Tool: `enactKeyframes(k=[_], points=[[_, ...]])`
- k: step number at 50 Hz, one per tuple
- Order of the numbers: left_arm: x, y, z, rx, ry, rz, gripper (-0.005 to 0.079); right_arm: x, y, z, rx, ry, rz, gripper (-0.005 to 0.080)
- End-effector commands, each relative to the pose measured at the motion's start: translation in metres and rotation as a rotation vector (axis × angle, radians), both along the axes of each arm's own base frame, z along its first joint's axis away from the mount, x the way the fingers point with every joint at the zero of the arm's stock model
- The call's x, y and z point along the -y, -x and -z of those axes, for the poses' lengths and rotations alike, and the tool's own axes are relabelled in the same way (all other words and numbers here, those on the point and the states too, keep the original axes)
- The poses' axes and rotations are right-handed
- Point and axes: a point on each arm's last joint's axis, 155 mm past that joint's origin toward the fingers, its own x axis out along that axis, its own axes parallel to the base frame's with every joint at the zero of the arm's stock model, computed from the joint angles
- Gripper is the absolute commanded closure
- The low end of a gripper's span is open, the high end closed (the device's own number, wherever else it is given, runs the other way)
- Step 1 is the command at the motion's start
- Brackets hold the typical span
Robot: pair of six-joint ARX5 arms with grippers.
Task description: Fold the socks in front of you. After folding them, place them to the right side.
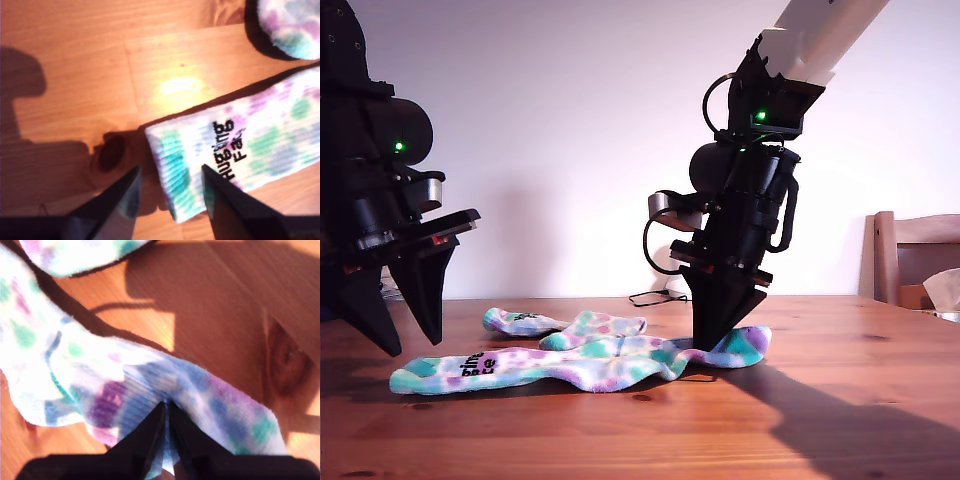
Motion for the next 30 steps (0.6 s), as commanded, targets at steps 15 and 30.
enactKeyframes(k=[15, 30], points=[[0.008, 0.004, 0.028, -0.071, 0.038, 0.017, 0.0460, 0.000, 0.002, 0.012, -0.021, 0.005, -0.001, 0.0765], [0.027, 0.007, 0.021, -0.036, 0.121, 0.162, 0.0762, -0.001, 0.002, 0.012, -0.020, 0.005, -0.003, 0.0765]])
